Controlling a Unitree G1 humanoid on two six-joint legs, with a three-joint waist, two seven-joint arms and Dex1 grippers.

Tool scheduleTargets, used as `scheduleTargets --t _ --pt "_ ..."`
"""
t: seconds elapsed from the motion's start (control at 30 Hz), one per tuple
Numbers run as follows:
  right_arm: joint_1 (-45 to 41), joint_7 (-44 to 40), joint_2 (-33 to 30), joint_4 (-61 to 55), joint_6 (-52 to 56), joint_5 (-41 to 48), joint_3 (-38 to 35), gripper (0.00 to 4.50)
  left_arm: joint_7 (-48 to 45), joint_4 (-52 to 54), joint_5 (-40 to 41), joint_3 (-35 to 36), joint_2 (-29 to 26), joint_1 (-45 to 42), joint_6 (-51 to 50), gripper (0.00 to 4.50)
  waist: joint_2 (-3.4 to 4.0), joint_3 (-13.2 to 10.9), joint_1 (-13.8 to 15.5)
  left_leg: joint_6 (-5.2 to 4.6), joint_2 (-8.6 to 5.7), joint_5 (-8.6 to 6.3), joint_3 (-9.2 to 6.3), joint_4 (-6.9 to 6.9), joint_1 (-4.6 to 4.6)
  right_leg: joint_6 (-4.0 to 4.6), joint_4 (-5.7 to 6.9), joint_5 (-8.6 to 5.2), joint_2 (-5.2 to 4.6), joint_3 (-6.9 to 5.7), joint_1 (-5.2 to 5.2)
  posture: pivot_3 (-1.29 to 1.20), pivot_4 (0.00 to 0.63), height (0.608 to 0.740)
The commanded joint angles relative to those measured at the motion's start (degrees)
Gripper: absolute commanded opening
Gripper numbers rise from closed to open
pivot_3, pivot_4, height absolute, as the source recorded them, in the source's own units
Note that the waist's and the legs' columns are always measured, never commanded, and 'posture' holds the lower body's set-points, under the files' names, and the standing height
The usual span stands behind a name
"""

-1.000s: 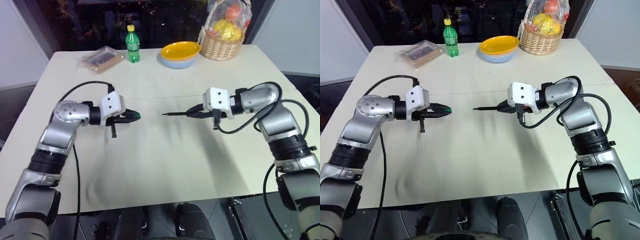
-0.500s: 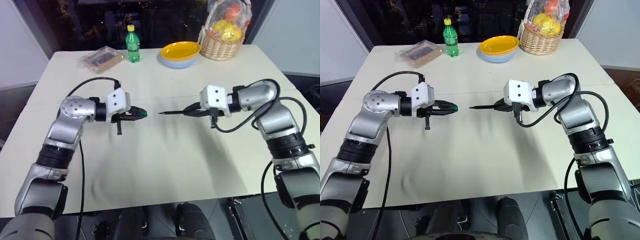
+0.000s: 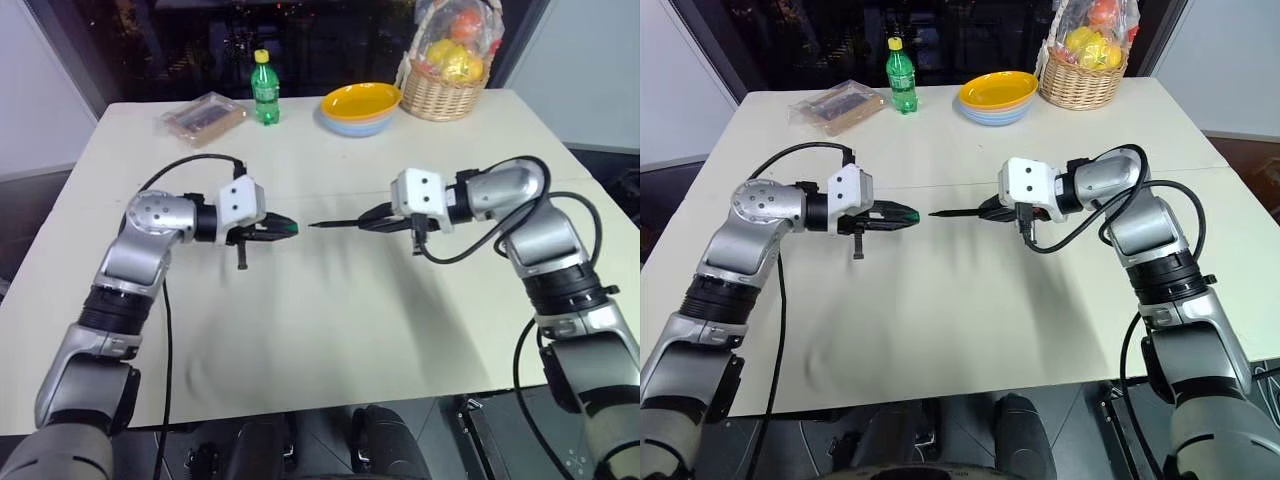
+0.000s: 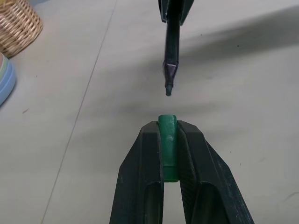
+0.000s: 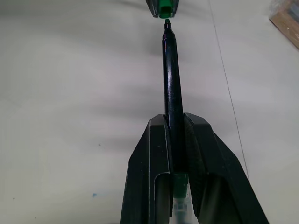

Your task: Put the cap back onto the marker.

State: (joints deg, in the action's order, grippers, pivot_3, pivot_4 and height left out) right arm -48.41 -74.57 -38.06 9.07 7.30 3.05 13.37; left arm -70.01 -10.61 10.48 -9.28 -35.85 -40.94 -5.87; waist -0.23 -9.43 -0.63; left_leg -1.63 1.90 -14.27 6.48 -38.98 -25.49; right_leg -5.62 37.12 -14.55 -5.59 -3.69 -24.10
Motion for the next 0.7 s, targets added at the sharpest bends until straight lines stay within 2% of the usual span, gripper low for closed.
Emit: scheduleTargets --t 0.03,0.7 --pt "-1.8 0.3 0.2 -2.8 0.3 0.6 -0.4 0.02 -0.1 0.6 -0.1 0.3 0.1 -1.4 0.7 0.0 0.0 0.0 0.0 0.0 0.0 0.0 0.0 0.0 0.0 0.0 0.0 0.0 0.0 0.0 0.0 0.0 0.15 0.74" --pt "-1.7 0.6 1.1 -3.0 0.7 0.5 -0.1 0.02 0.3 0.9 0.2 0.1 0.6 -2.1 0.5 0.0 0.0 0.0 0.0 0.0 0.0 0.0 0.0 0.0 0.0 0.0 0.01 0.0 0.0 0.0 0.0 0.0 0.15 0.74"
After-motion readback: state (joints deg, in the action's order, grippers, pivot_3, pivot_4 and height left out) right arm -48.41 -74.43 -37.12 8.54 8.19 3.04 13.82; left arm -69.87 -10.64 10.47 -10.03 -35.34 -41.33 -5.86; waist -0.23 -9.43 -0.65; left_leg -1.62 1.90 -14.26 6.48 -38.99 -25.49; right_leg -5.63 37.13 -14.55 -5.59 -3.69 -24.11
